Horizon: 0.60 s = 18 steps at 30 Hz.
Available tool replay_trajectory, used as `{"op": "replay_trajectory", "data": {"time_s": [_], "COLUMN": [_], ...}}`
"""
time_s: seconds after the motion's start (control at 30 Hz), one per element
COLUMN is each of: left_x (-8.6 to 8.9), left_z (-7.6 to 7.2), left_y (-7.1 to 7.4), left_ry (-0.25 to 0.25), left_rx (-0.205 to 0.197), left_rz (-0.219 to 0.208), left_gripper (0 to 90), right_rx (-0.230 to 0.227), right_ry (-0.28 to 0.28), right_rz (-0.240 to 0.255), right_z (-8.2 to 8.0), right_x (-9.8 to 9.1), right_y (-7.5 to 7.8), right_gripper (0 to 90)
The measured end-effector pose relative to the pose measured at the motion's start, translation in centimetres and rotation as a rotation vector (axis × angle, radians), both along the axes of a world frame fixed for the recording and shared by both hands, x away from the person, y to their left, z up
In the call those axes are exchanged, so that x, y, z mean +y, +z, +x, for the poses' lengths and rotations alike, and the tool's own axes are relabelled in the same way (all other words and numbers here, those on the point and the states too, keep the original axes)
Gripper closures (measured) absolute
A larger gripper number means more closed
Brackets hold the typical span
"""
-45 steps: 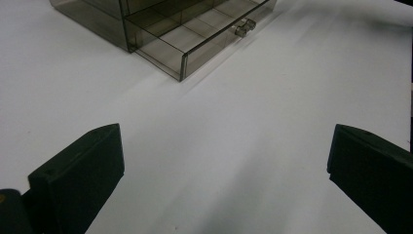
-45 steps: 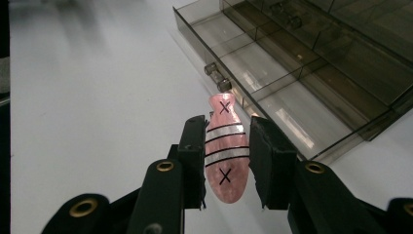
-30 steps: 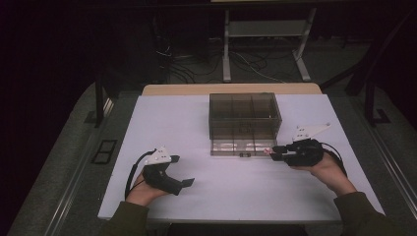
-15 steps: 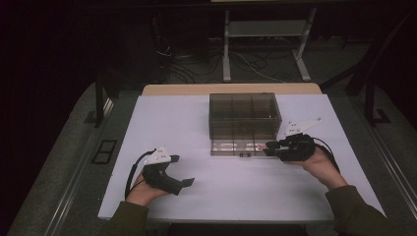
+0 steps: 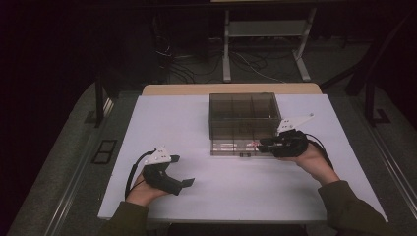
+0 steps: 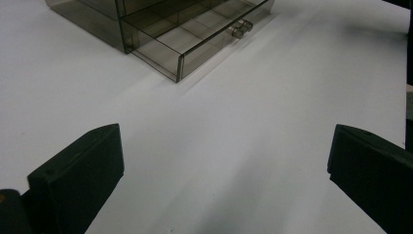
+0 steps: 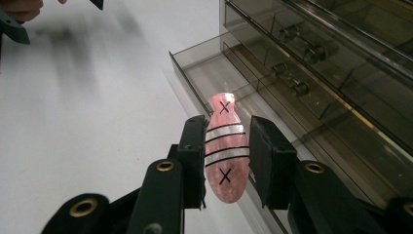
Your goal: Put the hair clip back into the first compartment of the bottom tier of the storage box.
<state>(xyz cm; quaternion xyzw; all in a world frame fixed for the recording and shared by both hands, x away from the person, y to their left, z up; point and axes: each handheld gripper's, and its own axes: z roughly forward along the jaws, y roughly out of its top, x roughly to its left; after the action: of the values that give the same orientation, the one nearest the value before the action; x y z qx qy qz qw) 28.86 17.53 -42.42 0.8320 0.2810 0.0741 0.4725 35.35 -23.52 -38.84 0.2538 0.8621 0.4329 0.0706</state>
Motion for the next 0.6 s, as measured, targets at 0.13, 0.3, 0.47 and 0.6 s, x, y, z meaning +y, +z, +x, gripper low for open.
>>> {"op": "replay_trajectory", "data": {"time_s": [0.13, 0.3, 0.47, 0.6], "left_x": [0.0, 0.0, 0.0, 0.0], "left_z": [0.0, 0.0, 0.0, 0.0], "left_y": [0.0, 0.0, 0.0, 0.0], "left_ry": [0.000, -0.001, -0.001, -0.001], "left_rx": [0.000, 0.000, 0.000, 0.000], "left_rz": [0.000, -0.001, -0.001, 0.000], "left_gripper": [0.0, 0.0, 0.0, 0.0], "right_rx": [-0.003, -0.001, 0.000, 0.002], "right_ry": [0.007, 0.016, 0.025, 0.027], "right_rz": [0.001, 0.003, -0.001, -0.001], "right_z": [0.3, 0.6, 1.0, 1.4], "right_x": [0.6, 1.4, 2.2, 2.7], "right_y": [0.1, 0.1, 0.0, -0.1], "right_gripper": [66.9, 66.9, 66.9, 66.9]}}
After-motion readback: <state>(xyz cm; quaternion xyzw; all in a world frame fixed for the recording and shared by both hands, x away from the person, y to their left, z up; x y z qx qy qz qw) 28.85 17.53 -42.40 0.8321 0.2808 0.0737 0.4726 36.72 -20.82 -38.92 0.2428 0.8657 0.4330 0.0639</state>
